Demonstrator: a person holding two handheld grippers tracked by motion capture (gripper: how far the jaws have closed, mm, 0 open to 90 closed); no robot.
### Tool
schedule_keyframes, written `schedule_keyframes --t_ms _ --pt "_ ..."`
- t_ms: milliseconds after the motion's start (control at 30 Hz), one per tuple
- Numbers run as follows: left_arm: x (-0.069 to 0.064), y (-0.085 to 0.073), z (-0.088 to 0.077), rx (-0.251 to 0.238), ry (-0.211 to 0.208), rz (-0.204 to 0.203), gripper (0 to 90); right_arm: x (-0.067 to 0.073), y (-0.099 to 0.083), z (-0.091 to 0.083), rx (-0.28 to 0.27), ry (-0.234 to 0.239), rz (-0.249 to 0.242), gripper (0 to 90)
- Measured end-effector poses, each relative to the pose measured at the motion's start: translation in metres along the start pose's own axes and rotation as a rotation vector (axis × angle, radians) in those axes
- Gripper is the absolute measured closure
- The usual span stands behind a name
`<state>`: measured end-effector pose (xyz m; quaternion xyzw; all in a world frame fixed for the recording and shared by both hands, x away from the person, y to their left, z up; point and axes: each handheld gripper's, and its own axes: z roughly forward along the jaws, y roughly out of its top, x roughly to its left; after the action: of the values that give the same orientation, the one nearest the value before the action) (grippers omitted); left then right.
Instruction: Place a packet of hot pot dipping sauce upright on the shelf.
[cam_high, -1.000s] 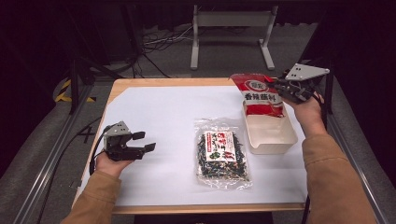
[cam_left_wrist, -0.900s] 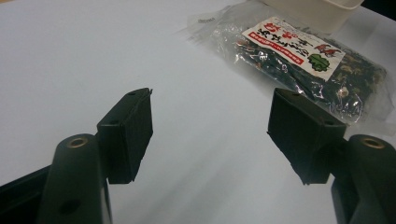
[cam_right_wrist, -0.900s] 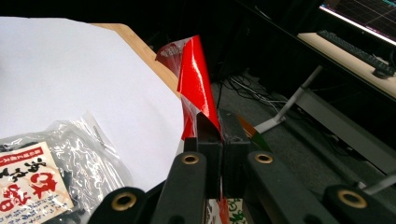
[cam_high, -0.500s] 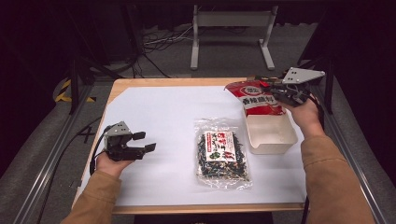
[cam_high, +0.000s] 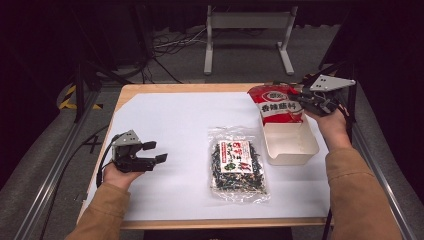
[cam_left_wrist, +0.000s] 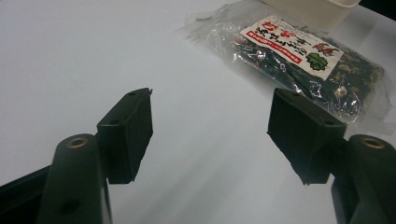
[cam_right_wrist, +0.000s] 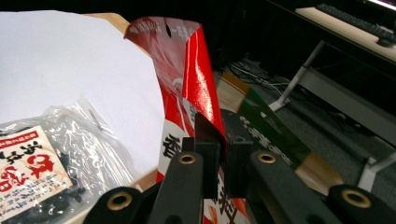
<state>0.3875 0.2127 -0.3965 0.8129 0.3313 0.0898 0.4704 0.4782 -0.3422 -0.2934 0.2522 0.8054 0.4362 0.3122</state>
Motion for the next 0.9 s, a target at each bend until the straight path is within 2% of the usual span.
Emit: schedule_keyframes --t_ms 100,300,500,633,767,833,900 --pt "0.001 0.001 0.001 -0.001 0.003 0.011 31.0 -0.004 -0.008 -0.003 0.007 -0.013 0.036 87.1" --pt "0.000 0.001 0.002 0.000 0.000 0.007 30.4 -0.006 -0.014 -0.005 0.030 -0.034 0.055 87.5" --pt "0.000 0.001 0.003 0.001 0.001 0.014 26.6 -0.011 -0.021 -0.008 0.080 -0.069 0.117 87.8" --pt "0.000 0.001 0.003 -0.007 0.006 0.016 23.7 -0.014 -0.027 -0.011 0.091 -0.078 0.153 87.8" --pt "-0.001 0.002 0.005 -0.014 0.007 0.014 21.1 -0.012 -0.029 -0.012 0.089 -0.078 0.150 87.4" --pt "-0.001 0.004 0.006 0.013 0.017 0.027 21.7 -0.011 -0.028 -0.013 0.090 -0.082 0.150 86.0" --pt "0.000 0.005 0.007 0.025 0.015 0.025 19.5 -0.010 -0.028 -0.013 0.088 -0.085 0.148 83.8"
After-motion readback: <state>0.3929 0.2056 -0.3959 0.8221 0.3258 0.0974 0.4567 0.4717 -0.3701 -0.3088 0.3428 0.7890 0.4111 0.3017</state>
